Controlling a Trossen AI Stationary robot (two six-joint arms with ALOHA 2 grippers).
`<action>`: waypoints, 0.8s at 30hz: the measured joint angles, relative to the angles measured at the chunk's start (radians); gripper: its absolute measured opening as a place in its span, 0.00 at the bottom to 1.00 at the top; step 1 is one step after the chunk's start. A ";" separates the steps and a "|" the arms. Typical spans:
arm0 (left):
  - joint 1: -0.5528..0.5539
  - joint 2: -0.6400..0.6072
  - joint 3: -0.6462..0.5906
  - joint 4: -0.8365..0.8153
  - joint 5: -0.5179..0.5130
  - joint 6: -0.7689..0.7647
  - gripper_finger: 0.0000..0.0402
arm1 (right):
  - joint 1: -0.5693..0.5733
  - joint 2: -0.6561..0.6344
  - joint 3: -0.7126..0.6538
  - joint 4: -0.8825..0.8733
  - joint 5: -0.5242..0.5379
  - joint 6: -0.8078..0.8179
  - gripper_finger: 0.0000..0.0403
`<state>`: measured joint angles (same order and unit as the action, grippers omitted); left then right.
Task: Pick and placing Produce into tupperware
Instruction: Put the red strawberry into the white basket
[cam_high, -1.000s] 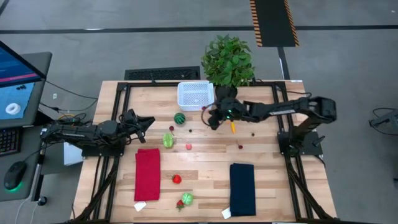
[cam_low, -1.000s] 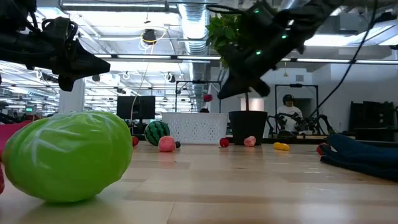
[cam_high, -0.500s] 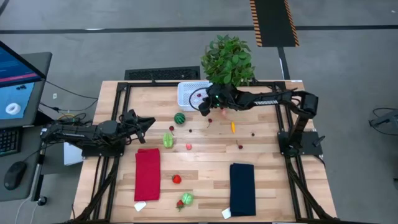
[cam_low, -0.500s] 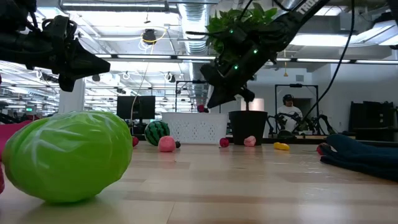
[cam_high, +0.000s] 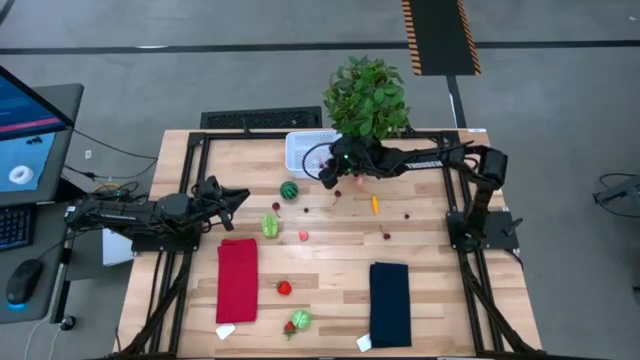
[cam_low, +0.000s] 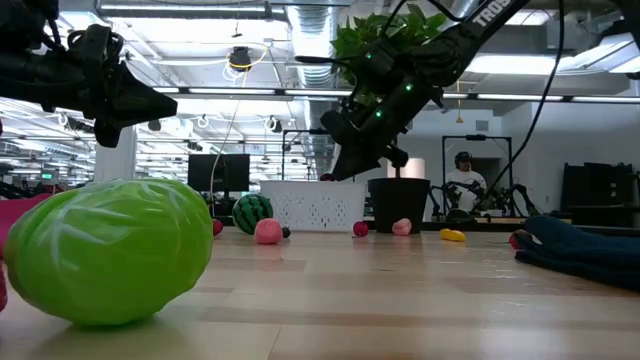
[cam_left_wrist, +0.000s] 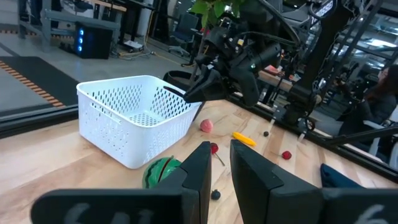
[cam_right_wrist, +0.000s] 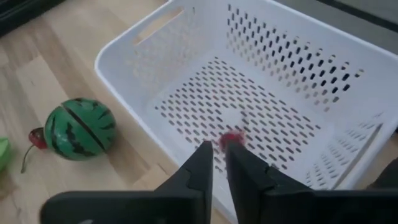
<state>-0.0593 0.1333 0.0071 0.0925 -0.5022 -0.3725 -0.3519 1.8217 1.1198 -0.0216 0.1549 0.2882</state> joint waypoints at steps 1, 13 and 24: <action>0.000 0.000 0.000 0.000 0.000 0.000 0.12 | 0.001 0.000 0.000 0.002 0.000 0.000 0.20; 0.000 0.000 0.000 0.000 0.000 0.004 0.12 | 0.137 -0.071 -0.001 0.039 0.034 -0.111 0.25; 0.000 0.000 0.000 0.000 0.000 0.009 0.12 | 0.436 -0.206 -0.001 -0.196 0.291 -0.192 0.20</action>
<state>-0.0593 0.1333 0.0068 0.0925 -0.5027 -0.3639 0.0841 1.6155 1.1191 -0.2174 0.4462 0.0966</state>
